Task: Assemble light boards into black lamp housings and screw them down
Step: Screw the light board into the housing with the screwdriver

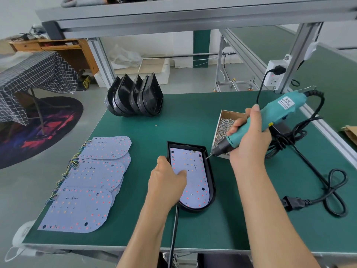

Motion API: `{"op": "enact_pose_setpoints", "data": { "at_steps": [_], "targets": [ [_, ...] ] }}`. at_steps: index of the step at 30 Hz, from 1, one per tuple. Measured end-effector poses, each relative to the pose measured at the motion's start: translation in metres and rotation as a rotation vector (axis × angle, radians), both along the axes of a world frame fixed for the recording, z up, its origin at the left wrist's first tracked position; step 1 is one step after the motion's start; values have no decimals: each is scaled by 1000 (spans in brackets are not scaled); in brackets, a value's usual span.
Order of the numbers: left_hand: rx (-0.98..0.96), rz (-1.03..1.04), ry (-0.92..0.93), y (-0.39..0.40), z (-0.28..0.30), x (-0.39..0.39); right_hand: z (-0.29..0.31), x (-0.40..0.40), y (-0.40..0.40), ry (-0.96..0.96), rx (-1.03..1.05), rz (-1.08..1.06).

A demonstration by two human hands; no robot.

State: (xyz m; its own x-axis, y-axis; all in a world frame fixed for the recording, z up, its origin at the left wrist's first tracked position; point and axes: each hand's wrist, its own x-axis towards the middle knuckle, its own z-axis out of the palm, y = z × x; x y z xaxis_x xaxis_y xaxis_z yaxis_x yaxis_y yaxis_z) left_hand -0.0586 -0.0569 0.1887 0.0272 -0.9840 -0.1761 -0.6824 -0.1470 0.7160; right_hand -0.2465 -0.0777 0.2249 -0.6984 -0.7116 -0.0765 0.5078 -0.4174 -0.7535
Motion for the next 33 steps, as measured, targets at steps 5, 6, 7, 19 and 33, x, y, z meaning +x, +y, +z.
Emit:
{"op": "enact_pose_setpoints", "data": {
  "at_steps": [5,6,7,19,33],
  "targets": [
    [11,-5,22,1,0,5,-9,-24,25,-119,213,130],
    [13,-7,19,2,0,6,-15,-28,32,-45,280,141],
    [13,-10,12,2,0,6,-20,-31,39,33,336,138],
    [-3,-24,21,4,3,10,-39,-36,78,1091,1247,-30],
    [-192,56,744,18,28,34,-22,-13,101,1161,758,-63]
  ]
}}
